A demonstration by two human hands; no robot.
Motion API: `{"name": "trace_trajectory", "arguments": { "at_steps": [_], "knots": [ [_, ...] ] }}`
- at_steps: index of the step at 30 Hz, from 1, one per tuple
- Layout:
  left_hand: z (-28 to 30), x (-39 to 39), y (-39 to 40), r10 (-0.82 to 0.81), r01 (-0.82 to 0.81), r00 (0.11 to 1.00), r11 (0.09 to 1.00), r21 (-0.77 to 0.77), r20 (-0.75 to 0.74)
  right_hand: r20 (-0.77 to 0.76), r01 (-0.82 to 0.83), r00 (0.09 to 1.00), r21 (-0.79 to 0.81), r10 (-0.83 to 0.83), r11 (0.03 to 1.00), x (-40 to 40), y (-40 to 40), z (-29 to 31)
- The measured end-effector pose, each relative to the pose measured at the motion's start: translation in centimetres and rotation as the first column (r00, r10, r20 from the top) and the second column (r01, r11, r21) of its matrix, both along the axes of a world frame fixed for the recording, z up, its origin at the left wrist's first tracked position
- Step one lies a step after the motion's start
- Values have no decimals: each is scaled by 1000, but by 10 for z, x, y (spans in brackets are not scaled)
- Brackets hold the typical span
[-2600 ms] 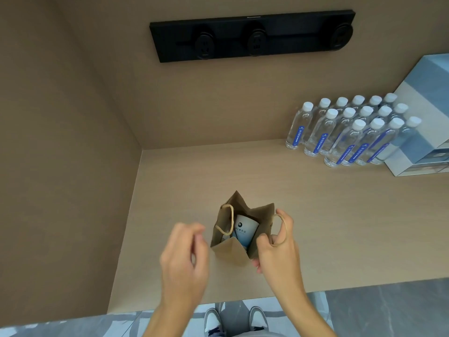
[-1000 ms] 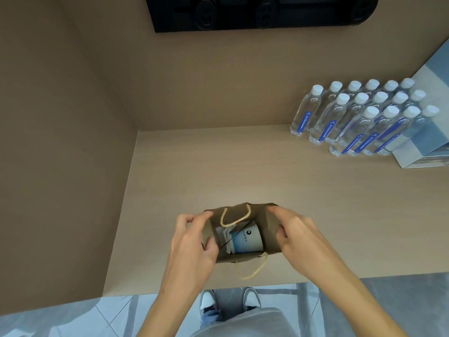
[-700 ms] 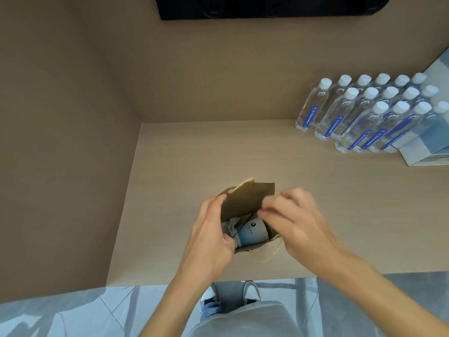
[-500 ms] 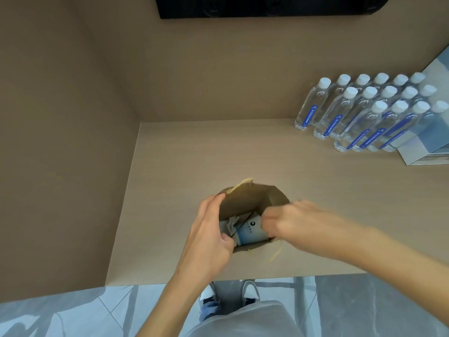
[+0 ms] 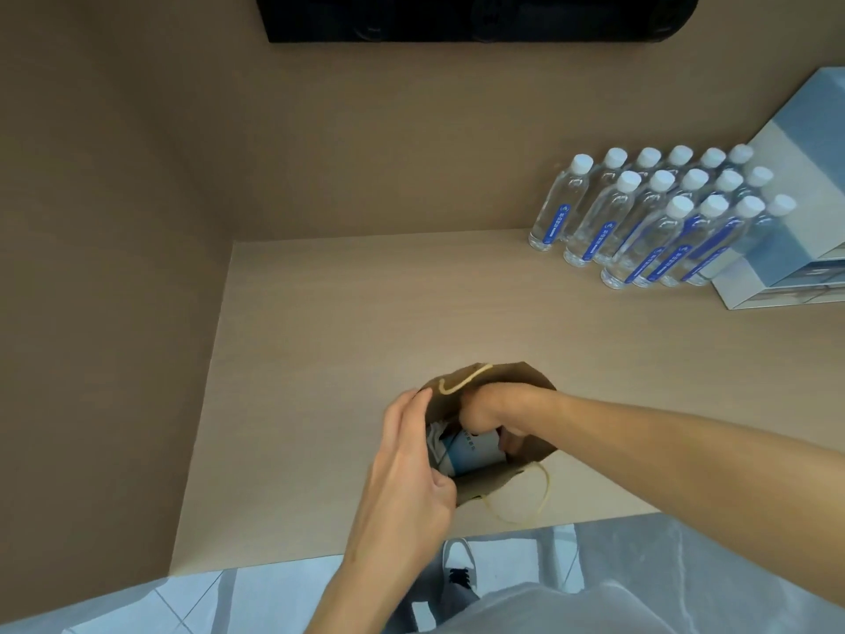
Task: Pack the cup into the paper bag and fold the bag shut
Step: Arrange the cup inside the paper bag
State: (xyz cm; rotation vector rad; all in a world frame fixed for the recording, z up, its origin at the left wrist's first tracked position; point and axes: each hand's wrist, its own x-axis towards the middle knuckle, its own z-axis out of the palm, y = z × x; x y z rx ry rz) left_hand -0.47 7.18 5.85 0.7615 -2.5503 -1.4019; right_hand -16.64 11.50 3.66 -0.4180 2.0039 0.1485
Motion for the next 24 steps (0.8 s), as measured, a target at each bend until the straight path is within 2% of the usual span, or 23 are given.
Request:
{"name": "trace_trajectory", "arguments": {
  "at_steps": [4, 7, 9, 12, 14, 15, 16, 19, 24],
  "knots": [
    [-4, -6, 1, -6, 5, 1000, 1000, 28, 7, 67, 409, 910, 11, -409, 912, -7, 10, -12],
    [-5, -12, 0, -44, 45, 999, 998, 37, -15, 137, 560, 823, -42, -551, 827, -9, 19, -18],
    [-5, -16, -1, -51, 52, 998, 998, 33, -24, 143, 576, 813, -53, -565, 816, -8, 22, -22],
    [-6, -18, -5, -47, 47, 999, 998, 42, -16, 92, 422, 905, -97, -415, 901, -4, 19, -28],
    [-7, -19, -6, -49, 49, 999, 998, 44, -11, 7, 141, 990, -111, -141, 984, -3, 17, -24],
    [-6, -18, -6, -51, 51, 999, 998, 40, -6, -54, -2, 999, -127, -5, 992, -3, 17, -21],
    [-5, -18, -6, -55, 54, 999, 998, 35, 0, -100, -105, 991, -134, 92, 985, -1, 16, -19],
    [-5, -18, -7, -57, 56, 998, 998, 18, 9, -160, -251, 960, -123, 231, 960, 4, 21, -10],
    [-4, -18, -8, -68, 69, 997, 997, -22, 25, -140, -445, 893, -151, 427, 883, 11, 32, 6]
  ]
}}
